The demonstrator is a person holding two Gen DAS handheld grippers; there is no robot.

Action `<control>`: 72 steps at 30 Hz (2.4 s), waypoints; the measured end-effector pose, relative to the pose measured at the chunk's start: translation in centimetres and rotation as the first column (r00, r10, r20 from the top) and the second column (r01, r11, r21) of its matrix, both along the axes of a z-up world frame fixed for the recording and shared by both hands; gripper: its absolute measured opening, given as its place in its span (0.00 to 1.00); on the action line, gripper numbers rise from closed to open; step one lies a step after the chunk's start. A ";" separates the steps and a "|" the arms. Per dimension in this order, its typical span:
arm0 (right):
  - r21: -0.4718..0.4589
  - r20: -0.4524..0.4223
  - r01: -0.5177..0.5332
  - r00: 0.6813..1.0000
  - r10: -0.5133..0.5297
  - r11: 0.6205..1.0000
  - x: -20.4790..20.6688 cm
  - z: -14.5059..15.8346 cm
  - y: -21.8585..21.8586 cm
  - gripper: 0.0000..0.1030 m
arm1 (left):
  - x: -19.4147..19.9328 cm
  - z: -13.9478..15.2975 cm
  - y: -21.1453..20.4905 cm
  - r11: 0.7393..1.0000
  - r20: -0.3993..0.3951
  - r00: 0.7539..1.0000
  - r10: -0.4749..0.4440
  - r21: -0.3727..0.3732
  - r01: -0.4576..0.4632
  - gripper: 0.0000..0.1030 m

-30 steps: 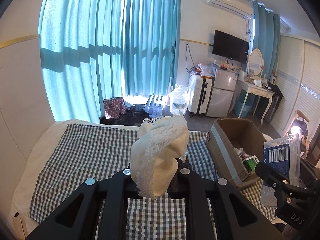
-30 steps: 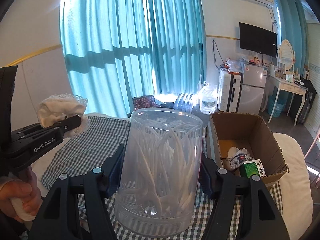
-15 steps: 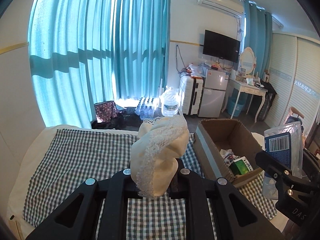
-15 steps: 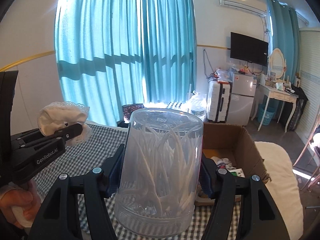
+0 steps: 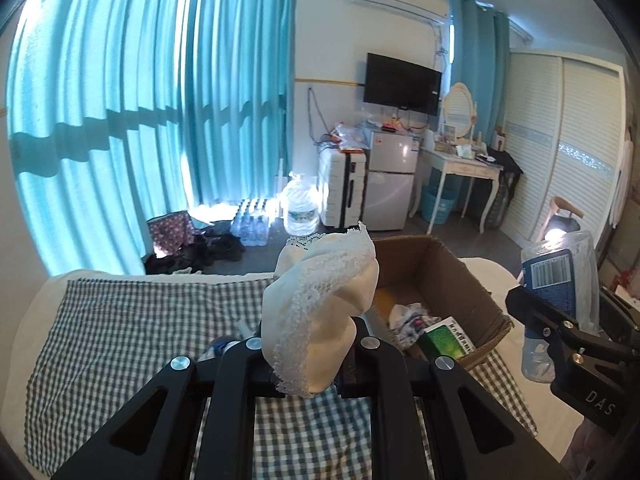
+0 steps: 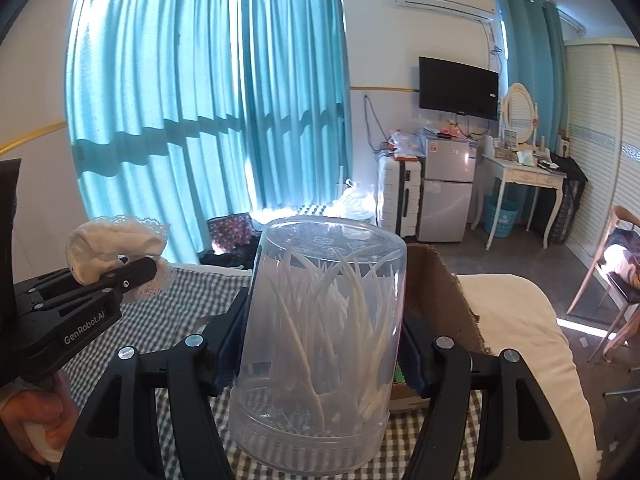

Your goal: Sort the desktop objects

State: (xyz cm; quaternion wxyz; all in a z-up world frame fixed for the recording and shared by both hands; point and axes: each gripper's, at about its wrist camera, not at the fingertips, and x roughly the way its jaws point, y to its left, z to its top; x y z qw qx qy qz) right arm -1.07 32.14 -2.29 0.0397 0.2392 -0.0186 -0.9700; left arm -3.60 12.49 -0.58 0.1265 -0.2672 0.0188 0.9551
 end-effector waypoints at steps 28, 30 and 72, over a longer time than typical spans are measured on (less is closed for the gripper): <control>0.004 0.123 0.168 0.978 -0.167 0.986 -7.2 -5.9 10.9 0.62 | -10.2 -7.6 14.4 0.979 0.139 0.970 -0.197 -0.026 0.203 0.13; 0.006 0.132 0.170 0.977 -0.170 0.985 -7.8 -6.5 11.2 0.62 | -10.8 -8.4 15.3 0.971 0.155 0.960 -0.232 -0.015 0.237 0.13; -0.045 0.256 0.175 0.954 -0.158 0.984 -14.6 -12.2 13.7 0.62 | -16.4 -14.3 17.3 0.967 0.344 0.910 -0.233 -0.019 0.255 0.70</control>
